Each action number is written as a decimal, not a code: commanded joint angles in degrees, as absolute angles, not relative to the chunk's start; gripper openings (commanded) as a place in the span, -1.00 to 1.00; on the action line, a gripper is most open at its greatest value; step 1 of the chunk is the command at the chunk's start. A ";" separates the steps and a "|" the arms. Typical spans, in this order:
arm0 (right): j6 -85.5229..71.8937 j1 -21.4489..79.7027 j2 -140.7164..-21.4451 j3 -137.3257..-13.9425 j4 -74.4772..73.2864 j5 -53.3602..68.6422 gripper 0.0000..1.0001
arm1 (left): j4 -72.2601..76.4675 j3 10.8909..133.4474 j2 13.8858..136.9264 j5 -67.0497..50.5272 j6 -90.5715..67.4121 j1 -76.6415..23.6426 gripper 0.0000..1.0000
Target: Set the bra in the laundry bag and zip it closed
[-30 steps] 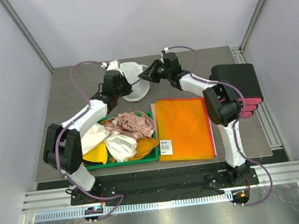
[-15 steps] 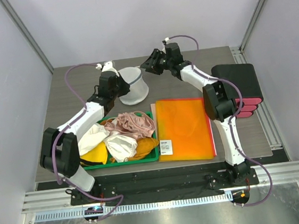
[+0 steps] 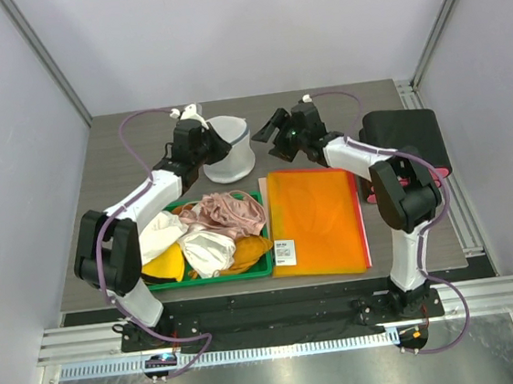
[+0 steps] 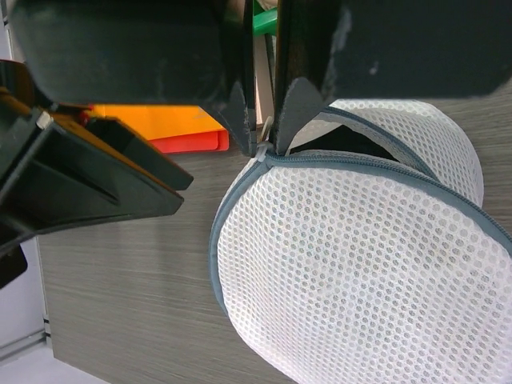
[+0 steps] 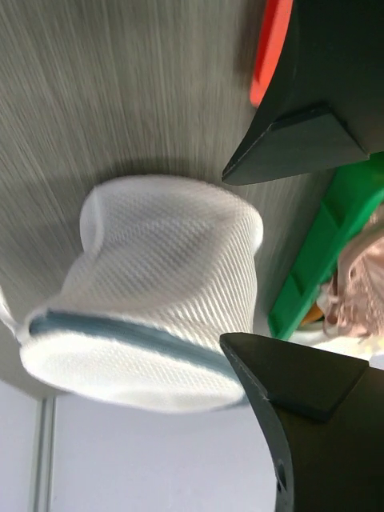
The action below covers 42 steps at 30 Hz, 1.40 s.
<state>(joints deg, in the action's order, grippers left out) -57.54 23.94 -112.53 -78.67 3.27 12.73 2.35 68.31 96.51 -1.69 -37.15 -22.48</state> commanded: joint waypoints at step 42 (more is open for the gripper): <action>-61.52 17.76 -128.31 -99.66 11.25 18.36 -0.98 | -3.78 67.85 92.37 10.28 -32.17 -22.33 -1.00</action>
<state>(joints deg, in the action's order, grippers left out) -64.82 23.27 -125.71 -93.93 10.26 18.94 -0.10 68.45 96.36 4.23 -33.61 -22.92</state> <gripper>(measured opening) 0.042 0.078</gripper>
